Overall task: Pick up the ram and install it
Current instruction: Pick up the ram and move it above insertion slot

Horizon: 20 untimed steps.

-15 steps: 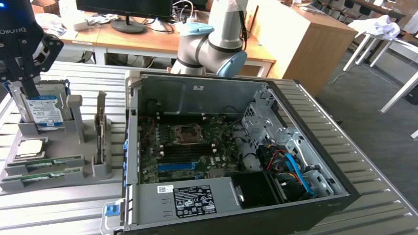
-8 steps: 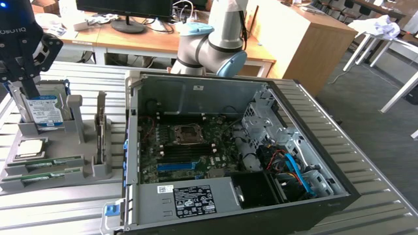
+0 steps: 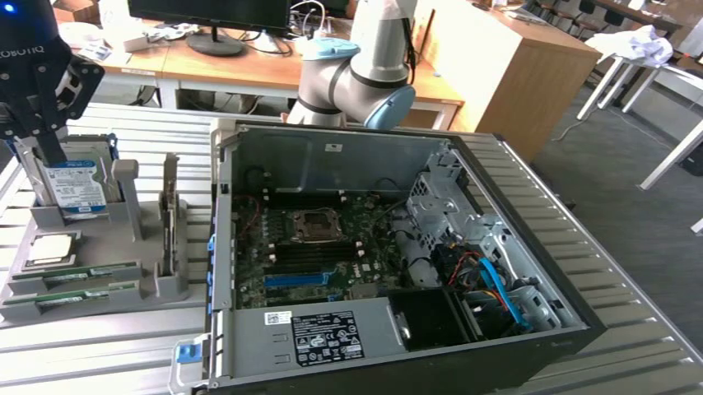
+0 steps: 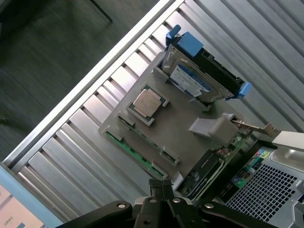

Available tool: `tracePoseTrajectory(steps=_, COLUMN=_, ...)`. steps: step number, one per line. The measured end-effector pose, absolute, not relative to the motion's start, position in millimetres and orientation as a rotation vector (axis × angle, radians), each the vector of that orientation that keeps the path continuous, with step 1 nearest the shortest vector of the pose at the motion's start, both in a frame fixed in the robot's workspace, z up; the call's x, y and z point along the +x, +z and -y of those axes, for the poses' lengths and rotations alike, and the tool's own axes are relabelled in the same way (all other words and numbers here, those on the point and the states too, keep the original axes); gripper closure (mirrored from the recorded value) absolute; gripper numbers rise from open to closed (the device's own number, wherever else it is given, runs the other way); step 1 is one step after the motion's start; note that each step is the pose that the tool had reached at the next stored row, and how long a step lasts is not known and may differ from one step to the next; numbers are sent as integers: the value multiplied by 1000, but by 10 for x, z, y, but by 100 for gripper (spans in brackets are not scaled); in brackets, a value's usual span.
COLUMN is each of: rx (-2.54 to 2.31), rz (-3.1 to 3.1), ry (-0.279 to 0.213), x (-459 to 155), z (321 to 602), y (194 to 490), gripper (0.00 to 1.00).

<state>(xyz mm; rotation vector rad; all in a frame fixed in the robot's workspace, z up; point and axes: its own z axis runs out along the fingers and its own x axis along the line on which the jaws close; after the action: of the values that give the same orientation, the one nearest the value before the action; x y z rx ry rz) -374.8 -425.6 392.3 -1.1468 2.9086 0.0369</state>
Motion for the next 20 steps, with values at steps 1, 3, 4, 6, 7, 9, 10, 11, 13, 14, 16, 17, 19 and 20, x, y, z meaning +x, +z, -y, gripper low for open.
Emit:
tracePoseTrajectory(steps=1, rx=-1156, rz=-2905, ry=37, x=-3748, z=4256, y=3923, gripper=90)
tracePoseTrajectory(steps=3, rx=-1175, rz=-2898, ry=37, x=-3749, z=4256, y=3923, gripper=90)
tracePoseTrajectory(steps=4, rx=-1184, rz=-2894, ry=37, x=-3748, z=4256, y=3922, gripper=90)
tracePoseTrajectory(steps=6, rx=-1204, rz=-2886, ry=36, x=-3748, z=4256, y=3923, gripper=90)
tracePoseTrajectory(steps=7, rx=-1213, rz=-2883, ry=36, x=-3749, z=4256, y=3923, gripper=90)
tracePoseTrajectory(steps=9, rx=-1231, rz=-2875, ry=36, x=-3749, z=4257, y=3923, gripper=90)
tracePoseTrajectory(steps=10, rx=-1240, rz=-2871, ry=36, x=-3749, z=4257, y=3923, gripper=90)
tracePoseTrajectory(steps=11, rx=-1249, rz=-2868, ry=36, x=-3749, z=4257, y=3923, gripper=90)
tracePoseTrajectory(steps=13, rx=-1267, rz=-2860, ry=36, x=-3749, z=4257, y=3922, gripper=90)
tracePoseTrajectory(steps=14, rx=-1275, rz=-2856, ry=36, x=-3749, z=4257, y=3923, gripper=90)
tracePoseTrajectory(steps=16, rx=-1291, rz=-2849, ry=36, x=-3749, z=4257, y=3922, gripper=90)
tracePoseTrajectory(steps=17, rx=-1300, rz=-2846, ry=36, x=-3749, z=4257, y=3923, gripper=90)
tracePoseTrajectory(steps=19, rx=-1317, rz=-2838, ry=36, x=-3749, z=4257, y=3922, gripper=90)
tracePoseTrajectory(steps=20, rx=-1325, rz=-2834, ry=36, x=-3749, z=4256, y=3923, gripper=90)
